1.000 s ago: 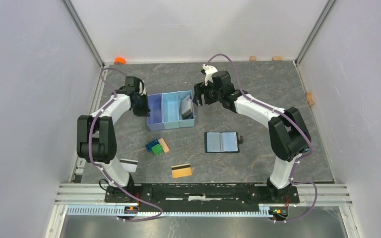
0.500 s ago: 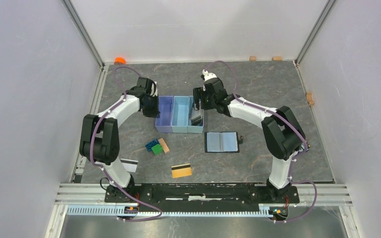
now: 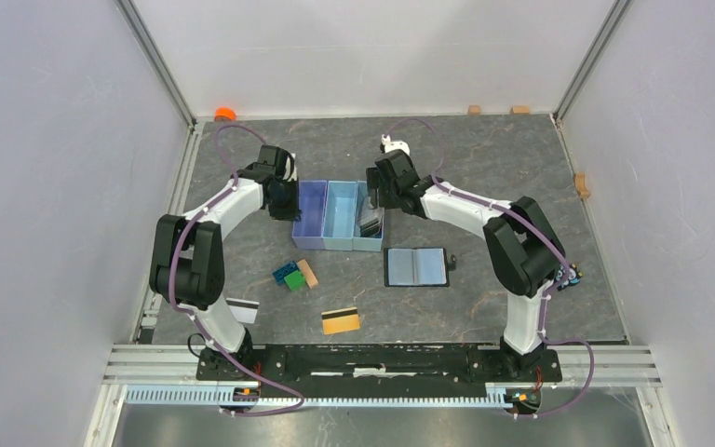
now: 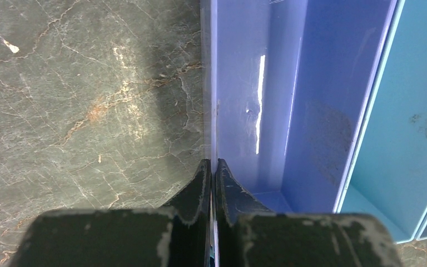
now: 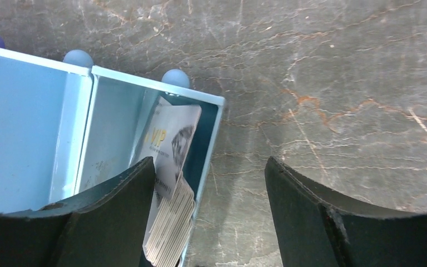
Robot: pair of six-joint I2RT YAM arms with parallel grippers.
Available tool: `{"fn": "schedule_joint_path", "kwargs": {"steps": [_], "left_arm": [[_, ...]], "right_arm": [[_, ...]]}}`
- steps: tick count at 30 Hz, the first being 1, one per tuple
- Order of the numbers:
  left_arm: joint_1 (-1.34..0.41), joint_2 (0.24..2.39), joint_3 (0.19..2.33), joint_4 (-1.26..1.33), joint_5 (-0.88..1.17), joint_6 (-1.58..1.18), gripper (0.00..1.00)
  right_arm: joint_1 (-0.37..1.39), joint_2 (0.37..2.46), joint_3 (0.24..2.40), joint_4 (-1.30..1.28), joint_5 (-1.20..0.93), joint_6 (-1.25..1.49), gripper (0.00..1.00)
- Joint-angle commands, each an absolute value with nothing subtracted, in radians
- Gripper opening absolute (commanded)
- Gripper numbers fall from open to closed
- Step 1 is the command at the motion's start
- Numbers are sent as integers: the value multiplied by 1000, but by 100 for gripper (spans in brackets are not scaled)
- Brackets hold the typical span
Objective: Put the credit cards into the card holder
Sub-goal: Move the storage box to the center of the board, then pick up the credit card from the storage box.
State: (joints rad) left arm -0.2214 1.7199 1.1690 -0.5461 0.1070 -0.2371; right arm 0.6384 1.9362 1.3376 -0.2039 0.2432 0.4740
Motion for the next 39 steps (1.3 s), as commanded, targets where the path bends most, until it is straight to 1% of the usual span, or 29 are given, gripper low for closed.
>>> {"fn": "schedule_joint_path", "kwargs": {"steps": [1, 5, 11, 13, 16, 20, 23, 29, 34, 39], "left_arm": [[-232, 1718, 1157, -538, 144, -271, 3], [-232, 1720, 1158, -538, 148, -270, 3], [-232, 1722, 1158, -538, 152, -270, 3], [-232, 1721, 1158, -538, 154, -270, 3], [-232, 1721, 1160, -538, 158, -270, 3], [-232, 1721, 1160, -538, 166, -270, 3], [-233, 1722, 1160, -538, 168, -270, 2], [-235, 1719, 1161, -538, 165, -270, 2], [-235, 1722, 1172, -552, 153, -264, 2], [-235, 1720, 1172, -552, 149, -262, 2]], "right_arm": [[635, 1857, 1339, -230, 316, 465, 76], [635, 1838, 1335, -227, 310, 461, 73], [635, 1846, 1332, -204, 256, 457, 61], [635, 1849, 1331, -198, 237, 458, 58], [635, 1859, 1333, -184, 210, 458, 59], [635, 1895, 1354, -181, 196, 460, 65], [635, 1935, 1392, -188, 194, 460, 68], [635, 2000, 1477, -258, 263, 448, 67], [635, 1953, 1454, -267, 317, 433, 66], [635, 1918, 1434, -280, 351, 425, 63]]}}
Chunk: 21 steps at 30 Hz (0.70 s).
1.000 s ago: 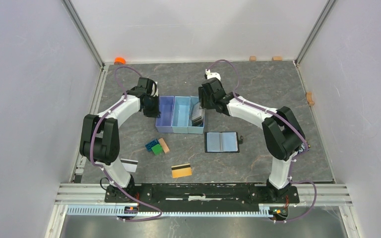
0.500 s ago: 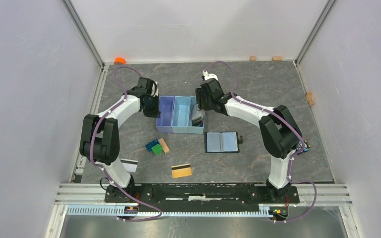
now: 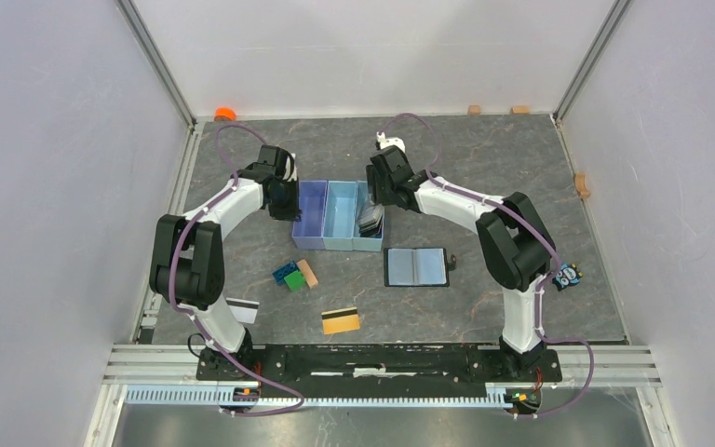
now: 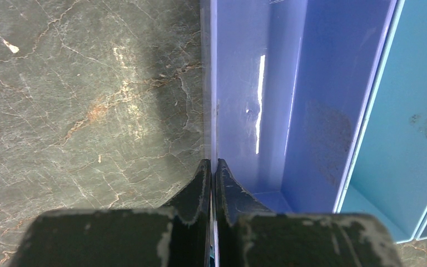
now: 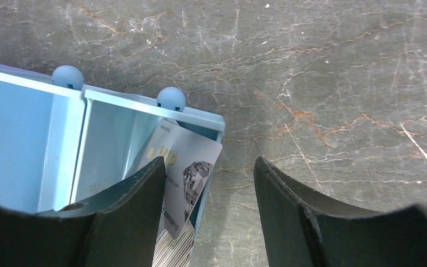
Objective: Put the credit cards into the card holder
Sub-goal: Pick up the credit card from the storage box.
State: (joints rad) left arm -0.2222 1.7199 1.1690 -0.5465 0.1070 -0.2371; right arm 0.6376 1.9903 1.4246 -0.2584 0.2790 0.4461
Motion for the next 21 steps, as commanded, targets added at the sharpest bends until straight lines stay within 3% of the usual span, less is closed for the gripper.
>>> {"fn": "schedule_joint_path", "kwargs": {"steps": [1, 11, 15, 21], "left_arm": [[-235, 1719, 1170, -552, 149, -262, 2], [-235, 1716, 1172, -551, 157, -262, 2], [-235, 1711, 1170, -552, 156, -261, 2], [-236, 1706, 1170, -552, 166, -264, 2]], "right_arm": [[635, 1913, 1431, -279, 350, 425, 62], [636, 1878, 1399, -268, 330, 429, 51], [635, 1886, 1394, -257, 287, 439, 50], [635, 1891, 1380, -203, 243, 460, 58]]}}
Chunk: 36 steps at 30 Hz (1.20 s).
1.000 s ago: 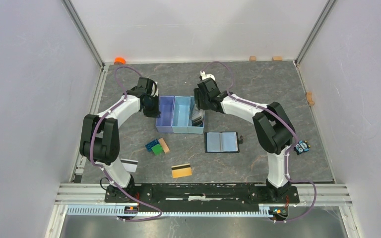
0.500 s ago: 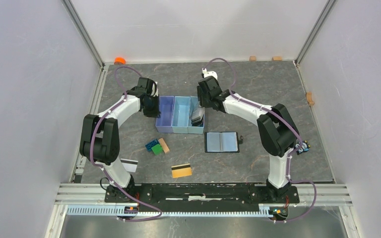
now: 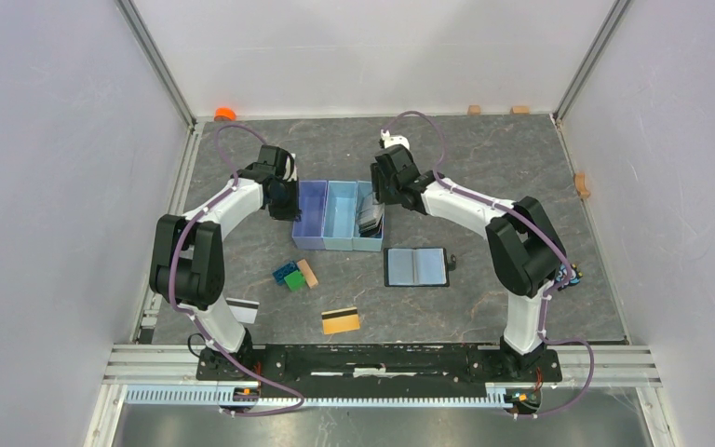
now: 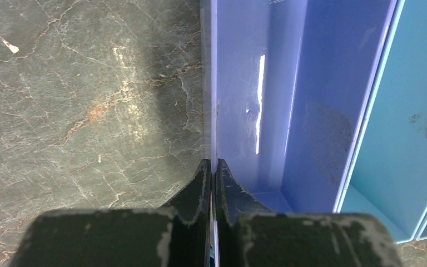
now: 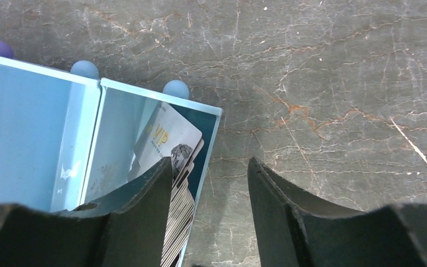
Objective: Put the credit cards into the card holder
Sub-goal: Pick up the credit card from the storage box.
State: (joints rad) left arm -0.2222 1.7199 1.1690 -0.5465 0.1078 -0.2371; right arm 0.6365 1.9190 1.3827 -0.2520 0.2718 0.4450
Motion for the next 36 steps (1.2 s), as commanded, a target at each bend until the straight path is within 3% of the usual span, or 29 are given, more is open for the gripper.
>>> {"fn": "schedule_joint_path", "kwargs": {"steps": [1, 8, 13, 23, 36], "left_arm": [[-236, 1707, 1172, -552, 166, -263, 2], [-236, 1706, 1173, -552, 173, -265, 2], [-238, 1704, 1174, -552, 178, -265, 2], [-238, 1695, 1174, -552, 179, -265, 2], [-252, 1628, 1116, -546, 123, -297, 2]], "right_arm": [[635, 1902, 1388, -212, 241, 460, 59], [638, 1946, 1390, -215, 206, 469, 67], [649, 1983, 1424, -252, 210, 470, 68], [658, 1807, 1359, -264, 234, 447, 74], [668, 1492, 1029, -179, 68, 611, 48]]}}
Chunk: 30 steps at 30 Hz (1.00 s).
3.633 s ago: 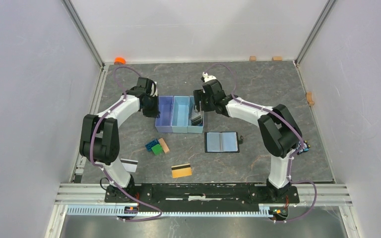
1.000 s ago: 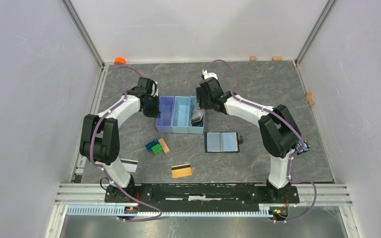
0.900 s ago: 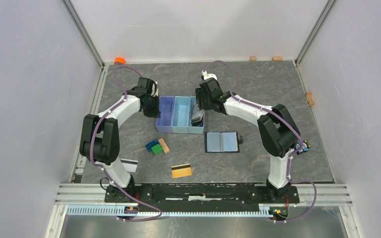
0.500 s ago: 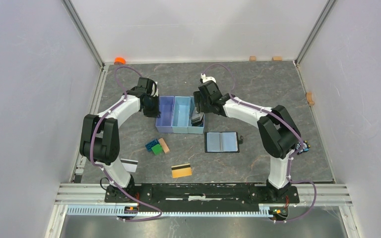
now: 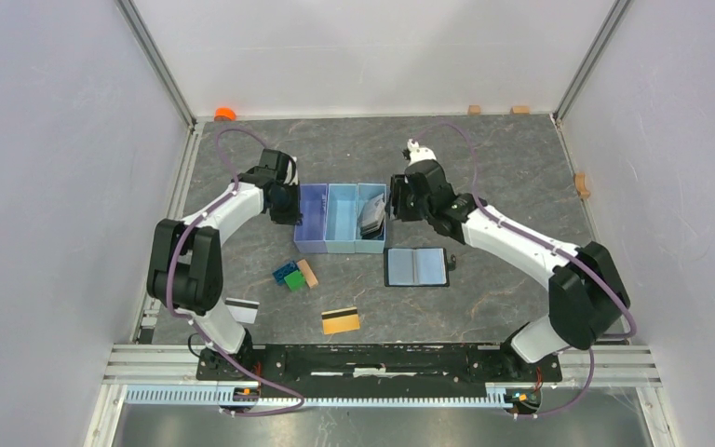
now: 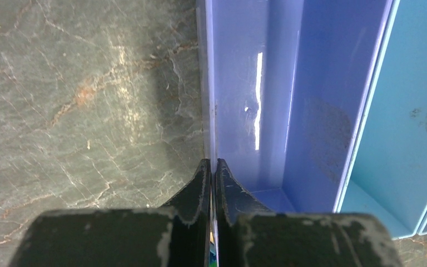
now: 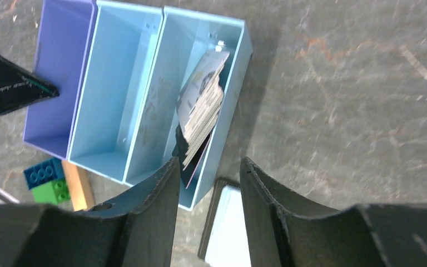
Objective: Put the credit cards into the card holder
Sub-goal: Pick up the credit card from the storage box.
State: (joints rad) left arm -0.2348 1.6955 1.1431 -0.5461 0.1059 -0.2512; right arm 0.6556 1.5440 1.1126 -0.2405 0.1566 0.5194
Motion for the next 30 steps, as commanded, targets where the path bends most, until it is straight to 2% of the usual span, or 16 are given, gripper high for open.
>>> {"fn": "schedule_joint_path", "kwargs": {"steps": [1, 16, 30], "left_arm": [[-252, 1624, 1113, -546, 116, -300, 2], [-262, 1608, 1112, -545, 123, -316, 2], [-262, 1605, 1115, -545, 132, -315, 2]], "right_arm": [[673, 1484, 1015, -170, 59, 629, 48], [756, 1526, 970, -121, 97, 767, 42], [791, 1590, 998, -202, 200, 820, 38]]}}
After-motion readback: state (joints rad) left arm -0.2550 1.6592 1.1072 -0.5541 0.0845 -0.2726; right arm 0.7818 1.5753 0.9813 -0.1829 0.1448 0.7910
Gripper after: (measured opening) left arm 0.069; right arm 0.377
